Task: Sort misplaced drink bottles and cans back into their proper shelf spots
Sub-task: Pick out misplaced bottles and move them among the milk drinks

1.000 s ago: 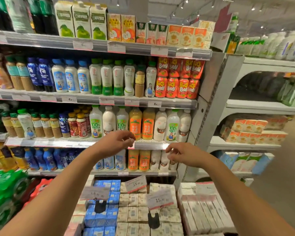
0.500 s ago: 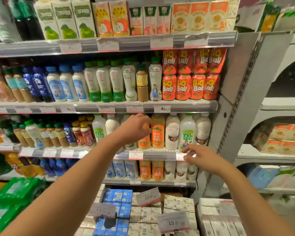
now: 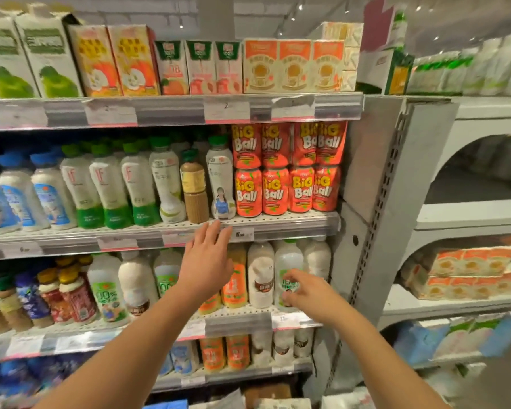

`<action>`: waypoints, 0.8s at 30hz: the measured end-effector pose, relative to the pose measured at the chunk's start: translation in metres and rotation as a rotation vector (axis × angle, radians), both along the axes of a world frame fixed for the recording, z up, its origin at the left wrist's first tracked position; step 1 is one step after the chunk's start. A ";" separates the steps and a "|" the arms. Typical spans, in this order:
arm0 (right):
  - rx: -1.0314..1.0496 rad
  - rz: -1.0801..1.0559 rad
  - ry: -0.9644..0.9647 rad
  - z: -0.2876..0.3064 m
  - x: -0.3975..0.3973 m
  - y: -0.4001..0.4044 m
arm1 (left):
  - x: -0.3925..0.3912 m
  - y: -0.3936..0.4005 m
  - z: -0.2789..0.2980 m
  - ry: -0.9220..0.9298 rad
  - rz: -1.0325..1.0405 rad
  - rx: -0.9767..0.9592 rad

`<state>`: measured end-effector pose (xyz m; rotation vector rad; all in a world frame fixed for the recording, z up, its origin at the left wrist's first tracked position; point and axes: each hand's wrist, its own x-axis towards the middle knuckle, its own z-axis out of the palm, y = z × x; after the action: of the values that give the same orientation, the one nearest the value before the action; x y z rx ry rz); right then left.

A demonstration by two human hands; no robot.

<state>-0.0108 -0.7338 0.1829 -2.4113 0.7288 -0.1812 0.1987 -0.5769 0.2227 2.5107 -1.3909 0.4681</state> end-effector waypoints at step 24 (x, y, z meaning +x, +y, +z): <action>-0.211 -0.447 -0.162 -0.035 0.093 -0.075 | 0.025 -0.009 -0.027 -0.083 0.020 -0.056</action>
<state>0.0823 -0.8089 0.1476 -2.3547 1.2130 -0.6542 0.2240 -0.5857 0.1954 2.4893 -1.3630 0.6125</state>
